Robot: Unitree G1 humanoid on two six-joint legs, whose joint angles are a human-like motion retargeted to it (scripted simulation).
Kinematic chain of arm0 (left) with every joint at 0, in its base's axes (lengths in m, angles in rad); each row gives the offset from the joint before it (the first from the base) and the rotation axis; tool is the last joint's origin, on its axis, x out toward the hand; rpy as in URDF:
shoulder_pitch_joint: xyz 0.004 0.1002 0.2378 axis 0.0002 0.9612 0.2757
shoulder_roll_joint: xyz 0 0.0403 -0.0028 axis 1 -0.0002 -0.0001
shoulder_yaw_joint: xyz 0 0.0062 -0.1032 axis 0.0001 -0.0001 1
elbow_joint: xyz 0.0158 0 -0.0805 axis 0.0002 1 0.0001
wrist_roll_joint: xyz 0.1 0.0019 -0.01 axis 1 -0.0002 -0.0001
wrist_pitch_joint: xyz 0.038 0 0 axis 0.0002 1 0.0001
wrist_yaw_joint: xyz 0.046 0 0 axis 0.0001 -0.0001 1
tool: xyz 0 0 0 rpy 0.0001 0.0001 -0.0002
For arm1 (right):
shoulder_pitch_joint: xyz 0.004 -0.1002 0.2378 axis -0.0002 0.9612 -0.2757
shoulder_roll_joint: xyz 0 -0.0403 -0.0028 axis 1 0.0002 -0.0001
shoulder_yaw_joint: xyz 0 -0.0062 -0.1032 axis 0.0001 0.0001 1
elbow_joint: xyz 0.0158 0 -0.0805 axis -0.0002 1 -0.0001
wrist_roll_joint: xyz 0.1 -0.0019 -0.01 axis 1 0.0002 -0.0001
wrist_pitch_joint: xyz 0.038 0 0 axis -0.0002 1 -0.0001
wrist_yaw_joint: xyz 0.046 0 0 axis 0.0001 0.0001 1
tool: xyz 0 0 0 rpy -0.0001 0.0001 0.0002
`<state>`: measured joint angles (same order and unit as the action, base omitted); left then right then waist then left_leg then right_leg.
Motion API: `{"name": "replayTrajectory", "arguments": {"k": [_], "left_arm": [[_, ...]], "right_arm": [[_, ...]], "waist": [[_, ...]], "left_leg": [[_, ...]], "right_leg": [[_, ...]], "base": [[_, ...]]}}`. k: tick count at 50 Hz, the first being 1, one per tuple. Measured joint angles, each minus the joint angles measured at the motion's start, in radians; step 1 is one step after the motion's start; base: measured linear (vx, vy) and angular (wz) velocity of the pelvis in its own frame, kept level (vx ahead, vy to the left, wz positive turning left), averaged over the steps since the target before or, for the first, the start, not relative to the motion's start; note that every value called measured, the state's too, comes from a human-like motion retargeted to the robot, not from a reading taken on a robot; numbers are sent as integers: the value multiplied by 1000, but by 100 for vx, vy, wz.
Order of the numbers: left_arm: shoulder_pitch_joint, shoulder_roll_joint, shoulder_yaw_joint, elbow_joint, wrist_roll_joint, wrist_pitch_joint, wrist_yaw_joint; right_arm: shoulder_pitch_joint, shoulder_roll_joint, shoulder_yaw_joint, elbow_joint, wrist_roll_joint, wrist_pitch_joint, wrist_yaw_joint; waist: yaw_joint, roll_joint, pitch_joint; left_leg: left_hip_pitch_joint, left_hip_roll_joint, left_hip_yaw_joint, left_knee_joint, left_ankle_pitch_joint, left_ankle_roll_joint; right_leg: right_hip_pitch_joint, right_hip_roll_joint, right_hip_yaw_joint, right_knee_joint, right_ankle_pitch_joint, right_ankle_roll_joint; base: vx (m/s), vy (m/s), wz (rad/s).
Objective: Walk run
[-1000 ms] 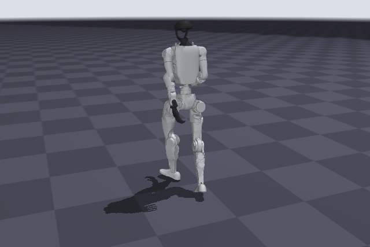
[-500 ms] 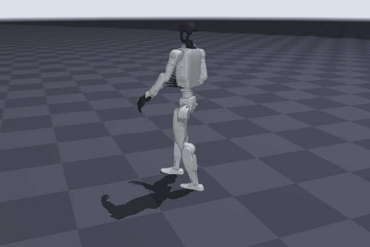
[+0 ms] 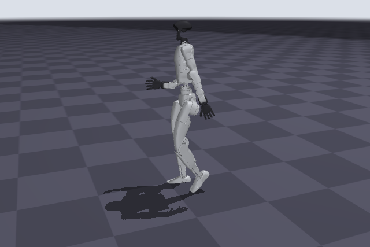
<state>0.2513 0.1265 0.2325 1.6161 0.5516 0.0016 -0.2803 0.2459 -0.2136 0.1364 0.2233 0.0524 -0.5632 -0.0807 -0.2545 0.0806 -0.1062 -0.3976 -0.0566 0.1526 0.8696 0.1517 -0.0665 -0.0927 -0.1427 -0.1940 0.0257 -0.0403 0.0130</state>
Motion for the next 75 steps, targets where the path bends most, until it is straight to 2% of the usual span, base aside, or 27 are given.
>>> {"name": "replayTrajectory", "arguments": {"k": [3, 7, 11, 15, 17, 19, 20, 23, 27, 30, 32, 36, 38, 40, 45, 48, 49, 50, 52, 55, 56, 58, 60, 63, 65, 70, 75], "left_arm": [[27, 20, 14, -34, -5, -14, 50], [60, 2, 66, -77, -98, -26, 73], [75, -48, 112, -72, -254, -57, 46], [84, -102, 122, -20, -379, -70, 4], [90, -127, 143, 6, -388, -73, -30], [105, -144, 173, 27, -374, -85, -63], [111, -147, 187, 39, -369, -92, -81], [95, -135, 196, 81, -398, -77, -123], [30, -117, 173, 79, -435, -76, -63], [-60, -100, 131, 16, -427, -90, -9], [-122, -90, 112, -59, -385, -101, 25], [-244, -61, 47, -210, -296, -151, 84], [-311, -41, 23, -265, -257, -170, 112], [-373, -25, 2, -306, -230, -182, 139], [-470, 10, -58, -408, -178, -179, 227], [-470, 25, -82, -471, -132, -201, 267], [-464, 28, -86, -481, -122, -207, 278], [-457, 30, -88, -487, -114, -213, 288], [-438, 23, -89, -467, -107, -218, 299], [-402, 0, -88, -376, -95, -217, 270], [-386, -5, -77, -328, -85, -212, 250], [-347, -17, -60, -232, -70, -193, 222], [-306, -30, -61, -136, -85, -168, 217], [-232, -29, -77, -35, -119, -147, 192], [-170, -27, -82, -10, -106, -130, 173], [-20, -48, -36, -21, -35, -118, 160], [76, -75, -5, 5, -46, -117, 123]], "right_arm": [[6, -35, -14, -13, 1, -4, -6], [-23, -52, -29, -8, -5, 5, 3], [-85, -42, -24, 1, -59, 15, -21], [-121, -6, -4, 4, -79, 4, -27], [-127, 17, 16, 14, -65, -2, -11], [-119, 43, 38, 28, -57, -6, 7], [-113, 58, 48, 38, -58, -9, 17], [-77, 97, 74, 58, -77, -17, 28], [-17, 115, 103, 61, -92, -24, 3], [8, 132, 75, 78, -60, -31, 14], [33, 146, 61, 82, -36, -25, 9], [91, 165, 43, 71, -2, -31, -34], [112, 172, 37, 68, 22, -35, -46], [130, 176, 37, 67, 48, -35, -50], [127, 166, 40, 63, 74, -30, -66], [110, 155, 40, 53, 49, -25, -62], [104, 152, 40, 50, 41, -24, -59], [99, 150, 40, 47, 34, -23, -55], [91, 151, 33, 43, 21, -19, -47], [108, 161, 5, 39, 3, -21, -38], [119, 166, 4, 42, 2, -25, -37], [135, 176, 2, 50, 11, -26, -37], [133, 175, -1, 61, 32, -9, -30], [113, 153, 10, 58, 21, 3, -39], [91, 148, 11, 54, 6, 4, -50], [-4, 143, 9, 60, 16, 11, -28], [-49, 123, 15, 31, 13, 4, -41]], "waist": [[74, -7, -6], [122, -11, 0], [149, -3, -2], [144, -14, -10], [180, -44, -13], [231, -84, -21], [253, -105, -27], [240, -97, -48], [167, -3, -51], [123, 49, -32], [119, 61, -27], [68, 67, -20], [45, 54, -16], [24, 36, -10], [4, -19, 24], [23, -22, 42], [33, -23, 45], [42, -24, 47], [26, -22, 43], [-49, -9, 23], [-62, 0, 13], [-74, 17, -1], [-80, 22, -6], [-87, -11, -26], [-115, -26, -33], [-63, -69, -12], [26, -76, 14]], "left_leg": [[-75, -5, 20, -124, -95, 64], [-94, 38, 177, -425, -109, 198], [-63, -11, 364, -701, -162, 216], [-18, -69, 476, -826, -209, 248], [2, -79, 463, -823, -181, 308], [23, -83, 430, -818, -186, 328], [31, -89, 382, -817, -203, 328], [69, -70, 356, -801, -233, 328], [139, -28, 232, -788, -264, 328], [176, -22, 90, -775, -271, 325], [202, -24, 33, -774, -273, 318], [263, -53, -106, -781, -271, 315], [291, -81, -185, -779, -273, 314], [324, -113, -266, -775, -277, 313], [429, -165, -403, -773, -301, 300], [480, -155, -419, -772, -320, 294], [494, -153, -412, -773, -322, 292], [507, -150, -405, -774, -323, 288], [528, -146, -419, -765, -310, 270], [551, -139, -492, -714, -237, 211], [548, -130, -497, -689, -186, 179], [532, -111, -494, -620, -38, 100], [494, -119, -490, -515, 150, -14], [395, -81, -254, -328, 329, -159], [330, -19, -121, -211, 367, -143], [154, 39, 61, -74, 110, 29], [14, -22, 13, -307, -59, 78]], "right_leg": [[39, 19, -61, -7, -27, -4], [97, 62, -142, -11, -71, -2], [151, 111, -260, -19, -106, 9], [200, 133, -344, -6, -113, 42], [221, 122, -335, 15, -86, 70], [243, 109, -309, 50, -26, 112], [253, 104, -302, 71, 20, 137], [236, 102, -280, 202, 289, 240], [116, 213, -166, 481, 525, 231], [-20, 304, -3, 672, 376, 246], [-63, 308, 71, 694, 286, 232], [-115, 171, 46, 584, 158, 87], [-129, 88, 25, 469, 140, 41], [-146, 47, 53, 337, 140, 30], [-223, 37, 291, 68, 130, 76], [-267, 39, 269, -68, 123, 139], [-274, 39, 235, -84, 111, 136], [-280, 40, 197, -88, 104, 114], [-286, 57, 204, -38, 135, 5], [-260, 9, 35, 20, 177, 38], [-249, 23, 77, 33, 170, 35], [-228, 36, 97, 59, 140, 28], [-199, 40, 83, 63, 112, 10], [-149, 21, 19, 45, 74, -9], [-114, 21, 27, 35, 45, -9], [-27, 43, -16, -6, 8, -4], [40, 101, -23, -24, -25, -15]], "base": [[41, -7, 130], [36, -4, 149], [33, -4, 138], [53, -3, 127], [66, -6, -8], [73, -29, -63], [85, -23, -31], [78, 8, 72], [71, 6, 198], [46, 2, 235], [45, -4, 214], [49, -13, 257], [53, -23, 244], [42, -22, 222], [48, -28, 147], [57, -38, 28], [56, -36, -29], [59, -37, -1], [64, -39, 63], [66, -38, 155], [70, -51, 118], [81, -64, 59], [58, -32, 37], [63, -37, 20], [54, -40, 57], [50, -37, -34], [51, -26, -63]]}}
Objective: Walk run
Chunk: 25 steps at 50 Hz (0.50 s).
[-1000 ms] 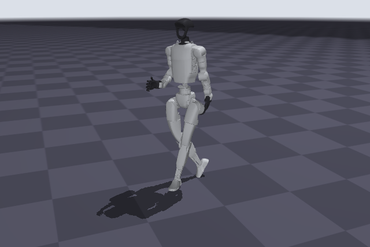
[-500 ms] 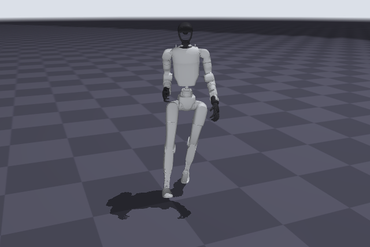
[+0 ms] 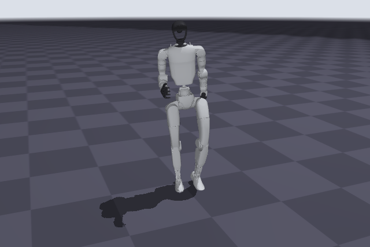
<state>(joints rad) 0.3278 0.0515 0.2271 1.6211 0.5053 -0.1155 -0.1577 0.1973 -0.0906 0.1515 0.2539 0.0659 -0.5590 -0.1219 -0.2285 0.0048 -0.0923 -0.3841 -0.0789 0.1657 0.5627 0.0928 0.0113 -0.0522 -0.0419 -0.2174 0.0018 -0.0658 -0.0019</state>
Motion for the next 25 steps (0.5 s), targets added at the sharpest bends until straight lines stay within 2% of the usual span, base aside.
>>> {"name": "replayTrajectory", "arguments": {"k": [3, 5, 8, 11, 15, 17, 18, 20, 22, 25], "left_arm": [[31, -19, 26, 14, -4, 4, -27], [43, -30, 34, 22, -12, 6, -45], [54, -41, 38, 22, -5, -3, -61], [43, -38, 33, 21, 9, -7, -71], [24, -28, 32, 8, 20, -5, -60], [16, -17, 38, -3, 16, -6, -50], [10, -13, 42, -6, 9, -7, -46], [-21, 5, 55, -2, -13, -2, -45], [-88, 40, 59, 8, -41, 11, -53], [-202, 91, 42, -10, -77, 24, -23]], "right_arm": [[-23, -3, -1, -9, -2, 0, -10], [-34, -1, -1, -7, -4, -1, -15], [-33, 12, 2, 3, -5, -4, -18], [-15, 32, 8, 17, -8, -10, -22], [37, 58, 30, 41, -10, -11, -15], [68, 77, 34, 61, -19, -9, 1], [83, 84, 40, 71, -22, -6, 7], [107, 99, 53, 97, -26, -1, 21], [115, 113, 62, 117, -25, 6, 29], [114, 106, 69, 114, -22, 6, 32]], "waist": [[34, 11, 27], [51, 14, 38], [70, 5, 39], [55, 5, 34], [105, -24, 1], [139, -46, -25], [148, -67, -41], [145, -90, -66], [106, -62, -62], [71, -14, -48]], "left_leg": [[-35, 6, 45, -226, -8, 89], [-49, -5, 104, -362, -54, 122], [-76, -75, 137, -520, -131, 109], [-73, -97, 195, -586, -144, 101], [-58, -91, 207, -528, -85, 203], [-37, -107, 151, -545, -3, 225], [-25, -115, 133, -548, -2, 244], [-3, -121, 110, -537, -43, 251], [34, -77, 91, -513, -78, 227], [81, 10, 53, -471, -138, 187]], "right_leg": [[42, 54, 30, 1, -24, -27], [73, 81, 31, -1, -43, -39], [117, 97, 23, -4, -69, -36], [150, 120, -1, 9, -74, -41], [191, 126, 13, 44, -17, -29], [208, 107, 4, 80, 73, 19], [210, 85, -2, 105, 139, 56], [199, 58, 15, 186, 299, 166], [152, 127, 90, 303, 449, 263], [19, 254, 108, 561, 589, 264]], "base": [[63, -25, -33], [40, -18, -24], [71, -23, -9], [64, -19, 32], [83, -21, -61], [111, -26, -101], [117, -24, -87], [83, -14, -44], [85, -21, 42], [64, -41, 48]]}}
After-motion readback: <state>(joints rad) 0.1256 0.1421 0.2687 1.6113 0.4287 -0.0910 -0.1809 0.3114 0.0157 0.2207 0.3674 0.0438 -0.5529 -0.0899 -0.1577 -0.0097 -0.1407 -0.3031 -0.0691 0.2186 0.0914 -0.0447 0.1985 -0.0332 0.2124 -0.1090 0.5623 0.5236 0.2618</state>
